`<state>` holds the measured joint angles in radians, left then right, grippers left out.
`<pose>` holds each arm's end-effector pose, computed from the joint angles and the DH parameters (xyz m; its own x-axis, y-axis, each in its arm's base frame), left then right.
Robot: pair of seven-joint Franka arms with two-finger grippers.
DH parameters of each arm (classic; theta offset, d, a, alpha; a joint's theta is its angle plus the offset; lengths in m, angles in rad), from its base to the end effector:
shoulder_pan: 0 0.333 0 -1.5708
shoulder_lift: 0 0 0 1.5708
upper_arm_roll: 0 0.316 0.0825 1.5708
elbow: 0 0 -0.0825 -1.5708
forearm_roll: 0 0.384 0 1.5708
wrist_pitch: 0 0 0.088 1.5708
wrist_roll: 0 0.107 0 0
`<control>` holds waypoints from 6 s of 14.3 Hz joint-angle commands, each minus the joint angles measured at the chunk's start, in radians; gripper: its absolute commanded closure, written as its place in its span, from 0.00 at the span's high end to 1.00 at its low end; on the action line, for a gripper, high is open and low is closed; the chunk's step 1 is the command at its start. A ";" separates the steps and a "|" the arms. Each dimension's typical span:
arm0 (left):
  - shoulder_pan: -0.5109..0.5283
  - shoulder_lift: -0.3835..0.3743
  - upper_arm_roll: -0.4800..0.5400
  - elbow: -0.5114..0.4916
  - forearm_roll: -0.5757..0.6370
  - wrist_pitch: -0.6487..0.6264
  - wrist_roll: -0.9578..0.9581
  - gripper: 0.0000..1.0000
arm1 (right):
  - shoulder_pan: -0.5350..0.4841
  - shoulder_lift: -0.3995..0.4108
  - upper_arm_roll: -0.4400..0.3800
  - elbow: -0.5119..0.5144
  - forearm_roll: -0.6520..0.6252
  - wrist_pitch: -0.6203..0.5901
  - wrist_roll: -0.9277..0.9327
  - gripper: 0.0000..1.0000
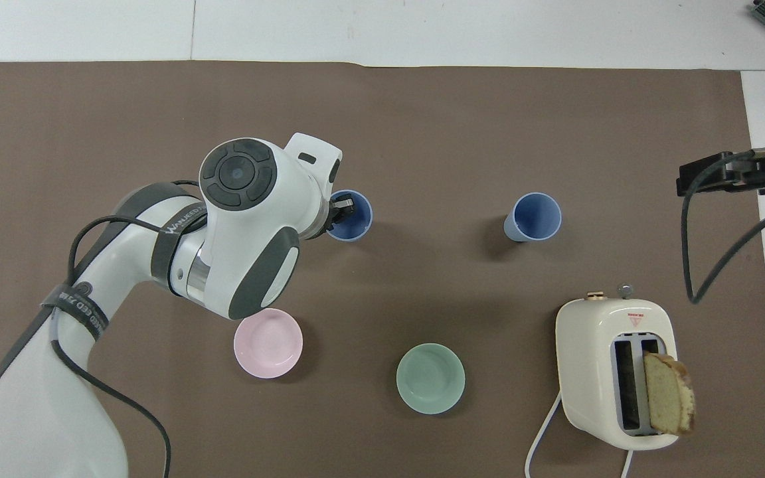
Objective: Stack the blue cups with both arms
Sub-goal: 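Carry the blue cup with the left gripper toward the table center, then release the cup with the left gripper while the right gripper reaches the other cup, then grasp the second blue cup with the right gripper and lift, then carry the held blue cup with the right gripper above the first cup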
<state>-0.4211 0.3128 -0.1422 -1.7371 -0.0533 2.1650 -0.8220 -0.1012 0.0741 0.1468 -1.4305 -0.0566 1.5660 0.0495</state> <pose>0.5560 -0.3444 0.4103 0.9564 0.2919 0.0122 0.2871 -0.9466 0.1466 0.5773 0.0166 0.6489 0.9979 -0.0053 0.0643 -0.0080 -0.9991 0.0425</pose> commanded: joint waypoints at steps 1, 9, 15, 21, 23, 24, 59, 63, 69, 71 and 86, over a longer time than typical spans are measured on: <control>-0.027 -0.017 0.016 -0.042 0.020 0.048 -0.013 0.00 | -0.015 -0.022 0.008 -0.022 0.008 -0.004 -0.019 1.00; -0.033 -0.004 0.016 -0.071 0.020 0.085 0.017 0.00 | -0.015 -0.022 0.008 -0.022 0.008 -0.006 -0.019 1.00; -0.038 -0.006 0.022 -0.067 0.020 0.072 0.007 1.00 | -0.015 -0.022 0.008 -0.022 0.008 -0.004 -0.019 1.00; 0.089 -0.144 0.038 -0.061 0.089 -0.088 0.162 1.00 | -0.015 -0.049 0.008 -0.115 0.032 0.090 -0.017 1.00; 0.157 -0.204 0.038 -0.061 0.089 -0.184 0.292 1.00 | -0.025 -0.051 0.007 -0.188 0.067 0.176 -0.019 1.00; 0.189 -0.230 0.038 -0.061 0.087 -0.227 0.361 1.00 | -0.025 -0.040 0.007 -0.208 0.069 0.198 -0.023 1.00; 0.418 -0.440 0.075 0.125 0.072 -0.669 0.876 1.00 | 0.061 0.223 0.058 -0.375 0.069 0.563 -0.062 0.00; 0.432 -0.449 0.079 0.107 0.038 -0.663 0.851 1.00 | 0.061 0.216 0.091 -0.204 0.069 0.375 0.017 0.00; 0.446 -0.451 0.076 0.102 0.017 -0.663 0.854 1.00 | 0.194 0.260 0.186 -0.032 0.047 0.342 0.310 0.00; 0.446 -0.449 0.078 0.103 0.016 -0.669 0.851 1.00 | 0.231 0.288 0.186 0.033 0.047 0.329 0.342 0.00; 0.437 -0.451 0.076 0.094 0.016 -0.674 0.857 1.00 | 0.379 0.346 0.191 0.044 0.047 0.384 0.366 0.00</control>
<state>0.0070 -0.1169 -0.0614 -1.6214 -0.0233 1.4980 0.0310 0.2841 0.4106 0.3311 -1.3974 -0.0023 1.9423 0.3962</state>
